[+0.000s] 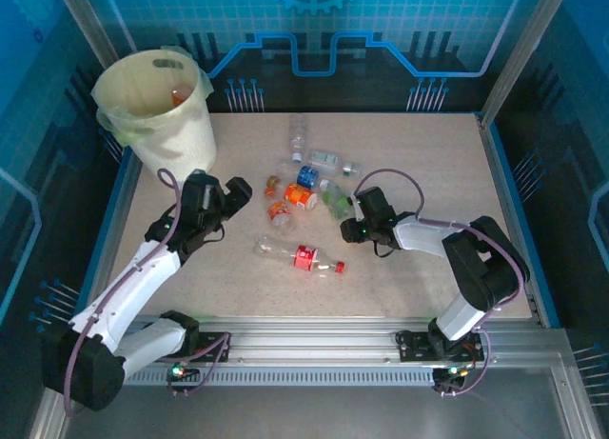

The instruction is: Put the plastic bottles in the bin

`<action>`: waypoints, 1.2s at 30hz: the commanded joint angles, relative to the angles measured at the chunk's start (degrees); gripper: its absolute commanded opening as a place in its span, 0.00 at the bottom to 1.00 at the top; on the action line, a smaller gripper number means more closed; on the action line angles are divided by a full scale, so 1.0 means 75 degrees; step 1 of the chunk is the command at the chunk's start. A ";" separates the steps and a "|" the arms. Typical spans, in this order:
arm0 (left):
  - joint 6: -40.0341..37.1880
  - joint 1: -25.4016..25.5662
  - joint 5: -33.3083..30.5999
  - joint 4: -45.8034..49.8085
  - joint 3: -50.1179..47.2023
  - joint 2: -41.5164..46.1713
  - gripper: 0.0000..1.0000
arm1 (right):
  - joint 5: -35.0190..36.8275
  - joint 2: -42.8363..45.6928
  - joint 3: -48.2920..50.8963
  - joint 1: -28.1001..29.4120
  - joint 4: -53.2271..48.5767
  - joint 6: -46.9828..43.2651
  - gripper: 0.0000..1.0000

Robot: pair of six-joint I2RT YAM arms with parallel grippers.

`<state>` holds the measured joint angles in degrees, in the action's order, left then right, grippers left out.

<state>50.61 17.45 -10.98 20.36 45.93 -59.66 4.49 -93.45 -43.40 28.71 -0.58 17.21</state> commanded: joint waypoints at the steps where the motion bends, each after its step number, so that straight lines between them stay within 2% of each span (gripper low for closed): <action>1: -0.0292 -0.0019 0.0489 -0.0309 0.0251 -0.0111 0.99 | 0.0211 0.0248 -0.0074 0.0039 0.0178 -0.0006 0.37; 6: -0.0510 0.0071 0.1134 -0.0827 0.0329 -0.0347 0.99 | 0.0659 0.1170 0.0353 0.0265 0.0128 0.0154 0.26; 11: -0.0752 0.0441 0.1396 -0.1191 0.0662 -0.0804 0.99 | 0.0677 0.2112 0.0688 0.0512 0.0366 0.0282 0.23; 13: -0.0836 0.0585 0.1580 -0.1621 0.0664 -0.0920 0.99 | 0.0596 0.2368 0.0689 0.0586 0.0387 0.0306 0.23; 17: -0.0844 0.0694 0.2648 -0.2946 0.0519 -0.1154 0.99 | 0.0090 0.2775 0.0648 0.0701 0.0551 0.0464 0.23; 20: -0.0899 0.0850 0.2983 -0.3543 0.0511 -0.1306 0.99 | -0.0380 0.2936 0.0641 0.0803 0.0804 0.0820 0.22; 23: -0.0872 0.0910 0.3130 -0.3432 0.0744 -0.1525 0.99 | -0.0753 0.2966 0.0545 0.0960 0.0939 0.1254 0.23; 27: -0.1019 0.0929 0.3892 -0.3068 0.1315 -0.2040 0.99 | -0.1116 0.2983 0.0453 0.1236 0.1251 0.1716 0.22; 33: -0.1349 0.1025 0.3060 -0.1876 0.1836 -0.2372 0.99 | -0.1535 0.2799 0.0232 0.1593 0.1617 0.1807 0.22; 36: -0.1251 0.1036 0.3248 -0.2196 0.1724 -0.2414 0.99 | -0.1805 0.2638 0.0179 0.1682 0.1979 0.2009 0.23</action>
<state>42.87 24.82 13.08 2.55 57.93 -76.90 -5.69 -72.66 -39.94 40.27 9.19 30.09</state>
